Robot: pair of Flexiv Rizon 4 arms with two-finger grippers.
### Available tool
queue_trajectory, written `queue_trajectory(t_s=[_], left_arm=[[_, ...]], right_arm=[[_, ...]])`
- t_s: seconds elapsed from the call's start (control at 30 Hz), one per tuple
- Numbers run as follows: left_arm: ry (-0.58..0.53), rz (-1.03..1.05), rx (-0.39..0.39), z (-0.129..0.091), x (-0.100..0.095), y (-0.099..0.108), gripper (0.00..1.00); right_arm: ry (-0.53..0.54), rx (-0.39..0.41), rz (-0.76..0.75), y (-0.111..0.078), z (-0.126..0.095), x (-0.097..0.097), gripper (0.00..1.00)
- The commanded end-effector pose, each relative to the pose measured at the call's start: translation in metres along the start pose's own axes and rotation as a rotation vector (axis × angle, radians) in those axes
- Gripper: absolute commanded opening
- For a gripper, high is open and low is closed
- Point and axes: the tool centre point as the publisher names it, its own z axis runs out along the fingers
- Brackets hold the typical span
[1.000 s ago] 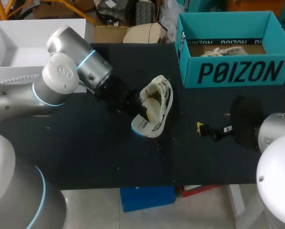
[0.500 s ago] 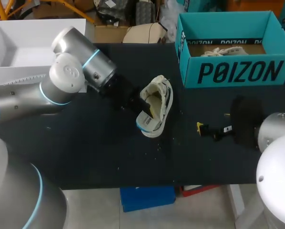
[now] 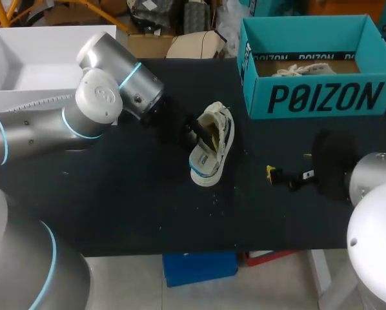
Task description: Take the shoe out of the shoebox, open the shoe tongue, remove and reinsert the insole, then place the shoe into the shoebox
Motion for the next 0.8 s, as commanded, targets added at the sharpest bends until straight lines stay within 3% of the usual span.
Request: queue_trajectory(t_s=[0.03,0.17,0.23,0.37,0.47,0.8], left_arm=[[0.016,0.006,-0.005,-0.007,0.000,-0.023,0.81],[0.033,0.009,-0.009,-0.013,0.005,-0.045,0.78],[0.044,0.008,-0.010,-0.016,0.008,-0.053,0.72],[0.059,0.007,-0.009,-0.019,0.010,-0.064,0.48],[0.080,0.008,-0.004,-0.018,0.010,-0.070,0.41],[0.113,0.009,-0.001,-0.022,0.015,-0.084,0.32]], right_arm=[[-0.004,-0.005,0.001,-0.002,0.001,0.002,1.00],[-0.004,-0.005,0.001,-0.002,0.001,0.002,1.00],[-0.004,-0.005,0.001,-0.002,0.001,0.002,1.00],[-0.004,-0.005,0.001,-0.002,0.001,0.002,1.00],[-0.004,-0.005,0.001,-0.002,0.001,0.002,1.00],[-0.004,-0.005,0.001,-0.002,0.001,0.002,1.00]])
